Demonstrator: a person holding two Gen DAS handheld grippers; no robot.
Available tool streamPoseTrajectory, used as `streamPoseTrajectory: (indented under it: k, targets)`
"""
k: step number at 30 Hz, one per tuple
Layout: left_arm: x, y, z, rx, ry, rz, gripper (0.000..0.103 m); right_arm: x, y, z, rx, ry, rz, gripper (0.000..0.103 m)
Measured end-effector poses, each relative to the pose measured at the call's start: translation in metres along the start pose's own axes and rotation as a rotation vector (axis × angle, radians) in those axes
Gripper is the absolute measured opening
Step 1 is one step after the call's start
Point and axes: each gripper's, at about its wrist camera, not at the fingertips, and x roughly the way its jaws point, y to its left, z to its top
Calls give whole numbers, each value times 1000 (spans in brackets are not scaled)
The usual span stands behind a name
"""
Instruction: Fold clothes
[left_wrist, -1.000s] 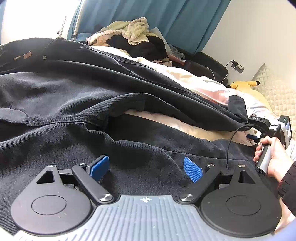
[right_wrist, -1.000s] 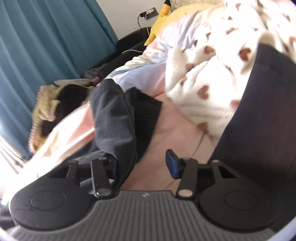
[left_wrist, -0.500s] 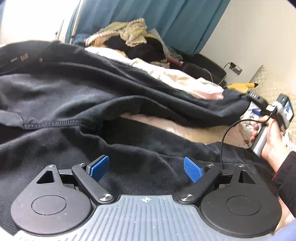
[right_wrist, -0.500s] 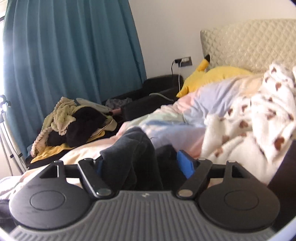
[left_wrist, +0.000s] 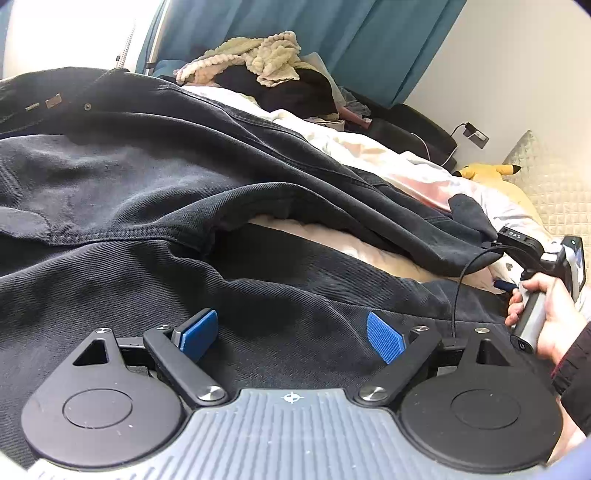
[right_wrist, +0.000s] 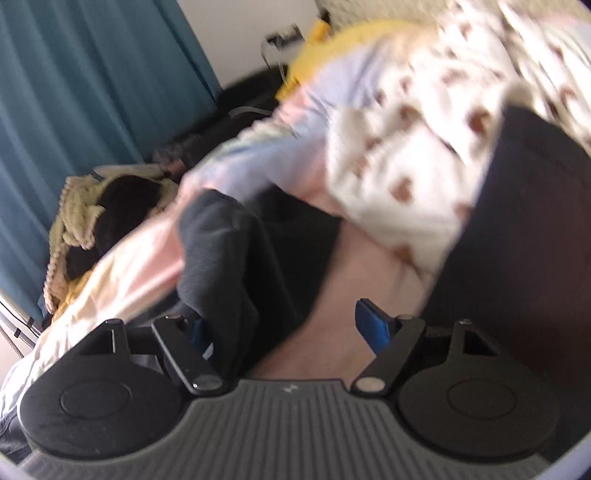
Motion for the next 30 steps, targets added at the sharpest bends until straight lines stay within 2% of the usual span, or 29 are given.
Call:
streamPoseTrajectory:
  k: [3, 6, 8, 10, 12, 14, 19, 22, 25, 26, 27, 28, 30]
  targets:
    - [-5, 0, 0, -10, -8, -7, 90, -9, 0, 0, 16, 4, 77, 80]
    - [-13, -1, -1, -17, -18, -16, 90, -20, 21, -2, -100, 20, 147, 87]
    - [-17, -3, -1, -13, -28, -17, 90, -29, 39, -8, -221, 4, 131, 87]
    - [-20, -5, -2, -5, -34, -16, 90, -41, 55, -14, -330, -61, 123, 87]
    - [-21, -8, -2, 10, -42, -11, 90, -49, 61, -12, -370, -136, 116, 88]
    - [-20, -10, -2, 27, -46, -2, 90, -49, 62, -4, -344, -167, 111, 89]
    - [-12, -10, -1, 44, -49, 5, 90, -1, 68, 34, -322, -159, 57, 89]
    - [-4, -5, 3, 23, -43, 4, 90, 47, 81, 53, -353, -70, 14, 88]
    - [7, 0, 7, 0, -21, -2, 90, 90, 98, 57, -426, 55, -42, 86]
    - [9, 1, 8, -2, -19, -6, 90, 100, 103, 54, -457, 82, -59, 64]
    - [11, 2, 8, -1, -19, -7, 90, 106, 106, 51, -481, 91, -82, 28]
    - [13, 3, 9, 0, -18, -8, 90, 104, 108, 52, -470, 81, -93, 14]
    - [14, 3, 9, 0, -20, -14, 90, 97, 110, 56, -427, 52, -103, 10]
